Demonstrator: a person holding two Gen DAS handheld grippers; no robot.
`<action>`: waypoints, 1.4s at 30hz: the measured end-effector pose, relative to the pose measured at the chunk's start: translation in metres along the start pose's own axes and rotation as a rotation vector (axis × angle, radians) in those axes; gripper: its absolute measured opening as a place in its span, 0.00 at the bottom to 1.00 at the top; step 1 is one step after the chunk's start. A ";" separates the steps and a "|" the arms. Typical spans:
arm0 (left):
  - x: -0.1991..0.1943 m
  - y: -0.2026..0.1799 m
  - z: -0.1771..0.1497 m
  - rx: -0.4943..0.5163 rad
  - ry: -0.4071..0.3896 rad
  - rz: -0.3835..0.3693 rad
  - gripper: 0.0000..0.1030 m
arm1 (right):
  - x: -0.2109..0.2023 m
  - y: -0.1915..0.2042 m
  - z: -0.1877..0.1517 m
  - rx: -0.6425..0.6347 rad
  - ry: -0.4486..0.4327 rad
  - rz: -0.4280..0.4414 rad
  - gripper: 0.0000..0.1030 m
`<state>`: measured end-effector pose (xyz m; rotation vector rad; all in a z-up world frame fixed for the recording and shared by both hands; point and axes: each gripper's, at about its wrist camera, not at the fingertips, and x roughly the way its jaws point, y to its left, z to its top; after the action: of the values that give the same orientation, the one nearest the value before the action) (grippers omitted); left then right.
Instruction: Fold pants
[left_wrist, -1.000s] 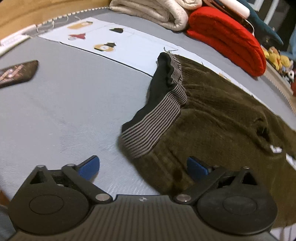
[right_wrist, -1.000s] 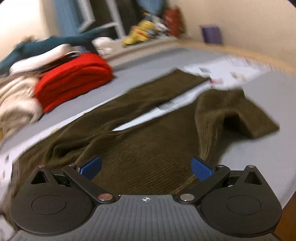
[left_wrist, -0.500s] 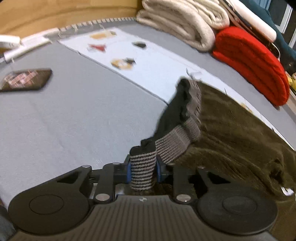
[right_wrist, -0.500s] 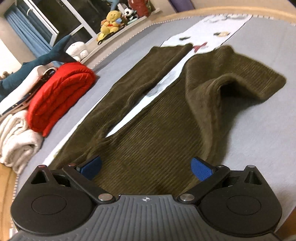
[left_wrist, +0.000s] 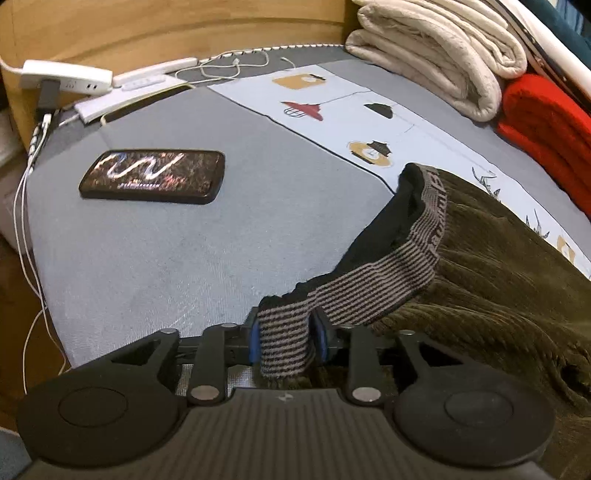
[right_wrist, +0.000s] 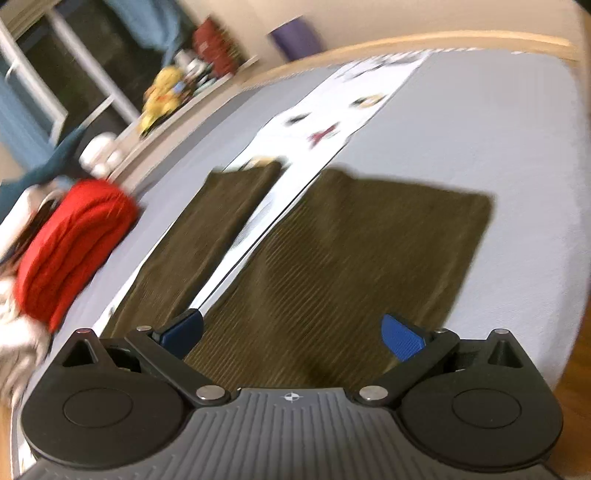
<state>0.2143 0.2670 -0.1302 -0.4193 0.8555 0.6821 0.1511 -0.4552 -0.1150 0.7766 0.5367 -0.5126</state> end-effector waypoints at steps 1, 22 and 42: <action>0.001 0.000 -0.001 0.008 -0.002 0.017 0.45 | 0.001 -0.010 0.008 0.022 -0.015 -0.021 0.99; -0.016 -0.001 -0.003 0.008 0.038 -0.008 0.26 | 0.055 -0.090 0.064 0.019 0.024 -0.090 0.08; -0.083 -0.011 -0.042 0.307 -0.070 0.002 1.00 | -0.018 -0.104 0.056 0.050 -0.115 -0.259 0.72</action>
<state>0.1602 0.2034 -0.0877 -0.1181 0.8776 0.5521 0.0890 -0.5564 -0.1240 0.7237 0.5217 -0.8083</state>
